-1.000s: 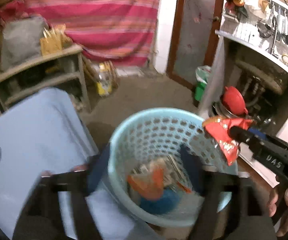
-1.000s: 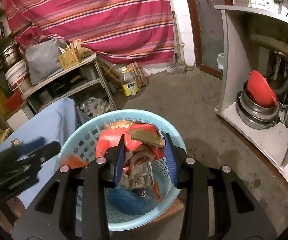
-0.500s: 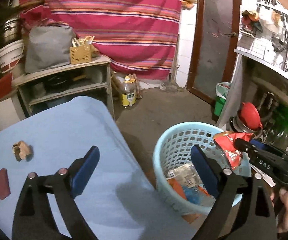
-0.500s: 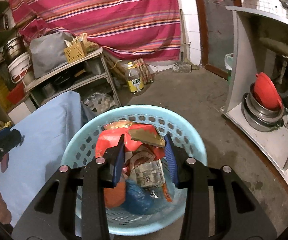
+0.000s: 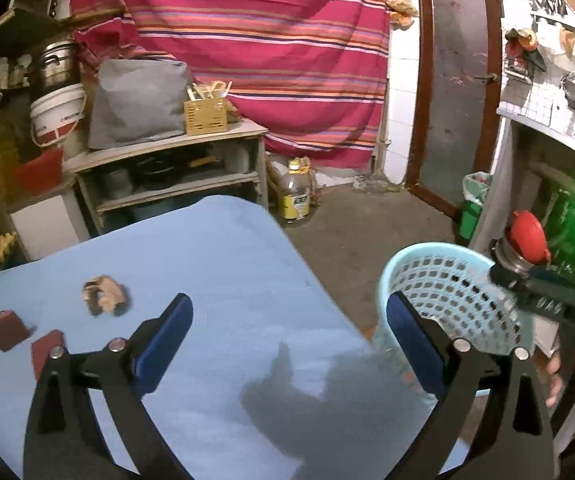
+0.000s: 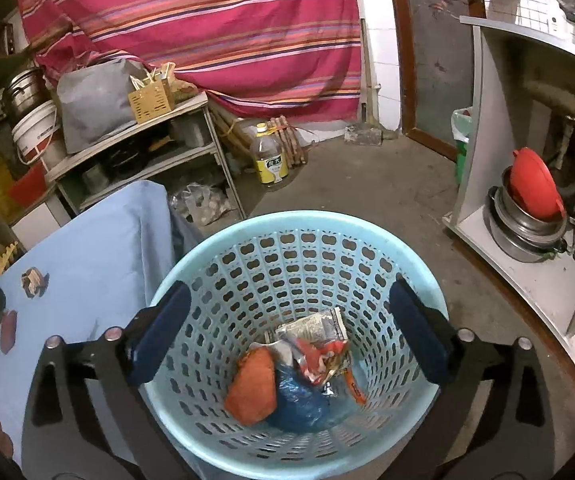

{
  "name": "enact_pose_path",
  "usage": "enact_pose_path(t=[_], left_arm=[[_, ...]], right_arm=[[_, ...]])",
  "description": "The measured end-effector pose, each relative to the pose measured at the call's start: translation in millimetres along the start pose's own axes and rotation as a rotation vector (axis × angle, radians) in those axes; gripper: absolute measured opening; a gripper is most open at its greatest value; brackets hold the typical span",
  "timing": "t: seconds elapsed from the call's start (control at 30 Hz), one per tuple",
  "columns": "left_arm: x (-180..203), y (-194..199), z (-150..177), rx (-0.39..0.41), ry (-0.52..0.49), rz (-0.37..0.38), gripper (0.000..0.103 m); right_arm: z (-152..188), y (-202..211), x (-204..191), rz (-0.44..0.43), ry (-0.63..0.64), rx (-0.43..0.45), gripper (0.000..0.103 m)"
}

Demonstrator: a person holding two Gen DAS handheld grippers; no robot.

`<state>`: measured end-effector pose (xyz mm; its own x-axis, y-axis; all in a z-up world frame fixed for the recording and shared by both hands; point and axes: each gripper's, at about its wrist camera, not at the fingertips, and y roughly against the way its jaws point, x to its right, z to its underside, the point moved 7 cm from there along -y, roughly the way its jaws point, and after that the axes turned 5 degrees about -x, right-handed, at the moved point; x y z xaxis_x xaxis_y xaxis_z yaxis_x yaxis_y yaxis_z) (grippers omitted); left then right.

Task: Collect trash
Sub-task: 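Move both open tools back over the table toward the two maroon sponges, then grasp a maroon sponge with the left tool while the right tool grasps the other sponge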

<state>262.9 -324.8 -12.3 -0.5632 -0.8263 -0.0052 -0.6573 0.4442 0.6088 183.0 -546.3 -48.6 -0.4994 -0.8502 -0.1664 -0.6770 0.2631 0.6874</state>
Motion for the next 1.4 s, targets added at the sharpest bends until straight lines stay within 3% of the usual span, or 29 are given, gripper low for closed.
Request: enact_pose_path(t=[0.43, 0.63, 0.9, 1.07, 1.2, 1.4], left_arm=[[-118.2, 36.0, 41.2, 0.003, -0.015, -0.167, 0.096], [-186.4, 42.2, 55.1, -0.008, 0.072, -0.214, 0.096], [-274.2, 51.5, 59.6, 0.012, 0.178, -0.292, 0.098], [-322.4, 38.8, 77.6, -0.044, 0.220, -0.372, 0.098], [-359.0, 21.5, 93.9, -0.100, 0.298, -0.377, 0.098], [-384.9, -0.3, 103.4, -0.150, 0.362, -0.378, 0.098]], right_arm=[[1.6, -4.2, -93.0, -0.083, 0.053, 0.037, 0.099], [7.5, -3.5, -147.5, -0.112, 0.126, 0.078, 0.099], [30.1, -18.1, -221.0, -0.124, 0.266, 0.055, 0.099], [44.6, -28.4, -254.1, -0.140, 0.327, 0.033, 0.099], [51.7, -37.7, -278.5, -0.156, 0.349, 0.012, 0.099], [62.8, -49.5, -303.9, -0.165, 0.364, -0.023, 0.099]])
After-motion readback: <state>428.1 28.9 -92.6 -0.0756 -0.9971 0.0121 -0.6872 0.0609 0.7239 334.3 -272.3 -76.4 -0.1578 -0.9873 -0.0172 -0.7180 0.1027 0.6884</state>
